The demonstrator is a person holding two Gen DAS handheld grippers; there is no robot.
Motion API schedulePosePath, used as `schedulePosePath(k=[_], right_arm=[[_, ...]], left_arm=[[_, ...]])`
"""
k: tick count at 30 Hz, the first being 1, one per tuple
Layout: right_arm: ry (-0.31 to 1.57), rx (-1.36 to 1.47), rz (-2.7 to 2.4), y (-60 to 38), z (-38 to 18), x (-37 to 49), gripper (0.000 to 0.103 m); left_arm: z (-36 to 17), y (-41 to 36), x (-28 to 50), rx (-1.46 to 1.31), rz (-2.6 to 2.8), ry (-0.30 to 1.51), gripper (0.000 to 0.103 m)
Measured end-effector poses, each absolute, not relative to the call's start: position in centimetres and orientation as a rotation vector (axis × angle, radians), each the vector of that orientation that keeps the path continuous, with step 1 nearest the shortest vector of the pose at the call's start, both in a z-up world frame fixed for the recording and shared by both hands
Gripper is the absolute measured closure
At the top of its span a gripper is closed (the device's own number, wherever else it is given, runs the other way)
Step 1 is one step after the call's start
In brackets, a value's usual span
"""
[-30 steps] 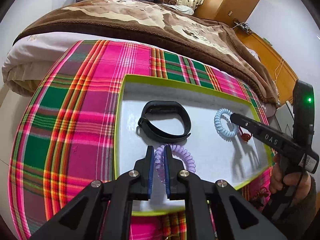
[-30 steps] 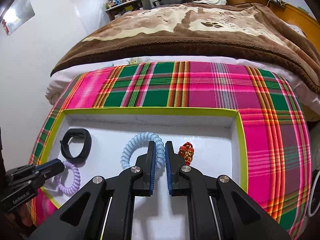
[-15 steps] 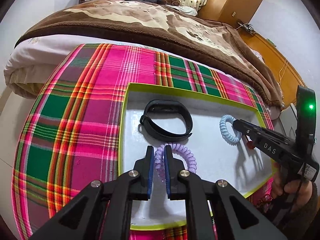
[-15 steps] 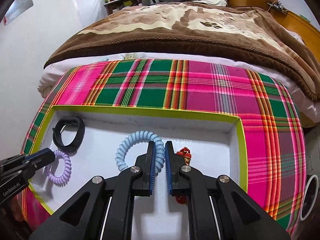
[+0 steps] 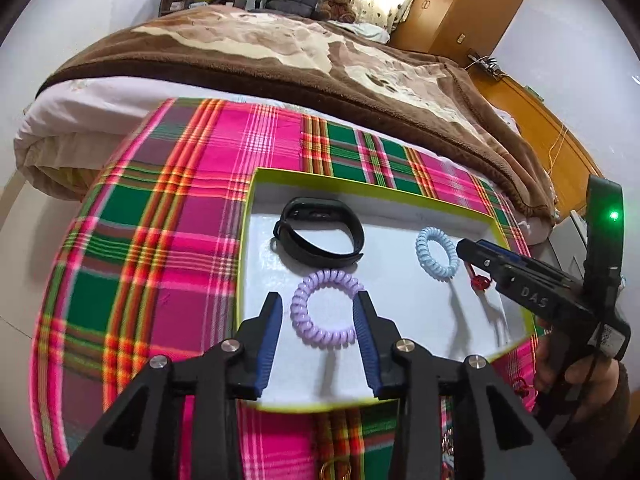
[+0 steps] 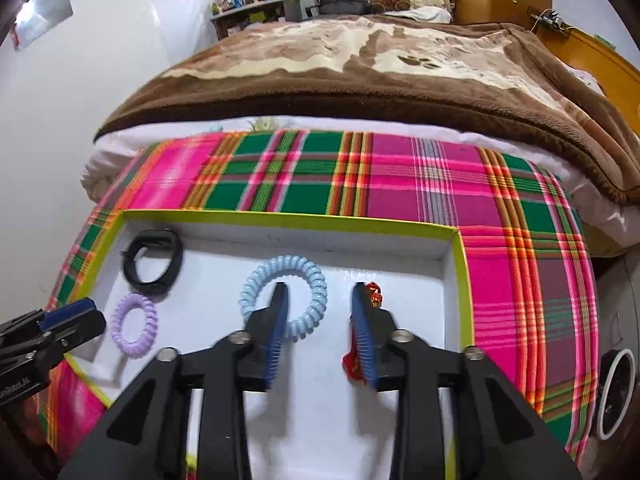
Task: Organize jewelry
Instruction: 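Open both tools to release the hair ties into the box, then move the right tool to the dark beaded tassel and grasp it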
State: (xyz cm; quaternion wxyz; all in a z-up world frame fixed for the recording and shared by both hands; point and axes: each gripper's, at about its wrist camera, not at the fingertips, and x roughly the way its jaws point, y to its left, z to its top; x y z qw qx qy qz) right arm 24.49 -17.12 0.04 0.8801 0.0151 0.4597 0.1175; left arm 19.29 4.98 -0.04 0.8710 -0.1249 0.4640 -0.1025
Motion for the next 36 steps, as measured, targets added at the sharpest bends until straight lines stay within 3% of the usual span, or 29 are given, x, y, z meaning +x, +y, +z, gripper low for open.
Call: schedulePosePath(k=[15, 26, 36], right_arm=[[0.857, 0.051, 0.284, -19.4, 3.2, 16.1, 0.066], [0.822, 0.170, 0.258, -24.9, 1.4, 8.9, 0.065], [0.841, 0.067, 0.256, -24.8, -0.1, 6.0, 0.065]], left_arm=[[1.6, 6.4, 12.5, -0.290, -0.202, 0.891, 0.058], [0.8, 7.3, 7.7, -0.312, -0.197, 0.876, 0.056], [-0.5, 7.0, 6.0, -0.311, -0.223, 0.894, 0.054]])
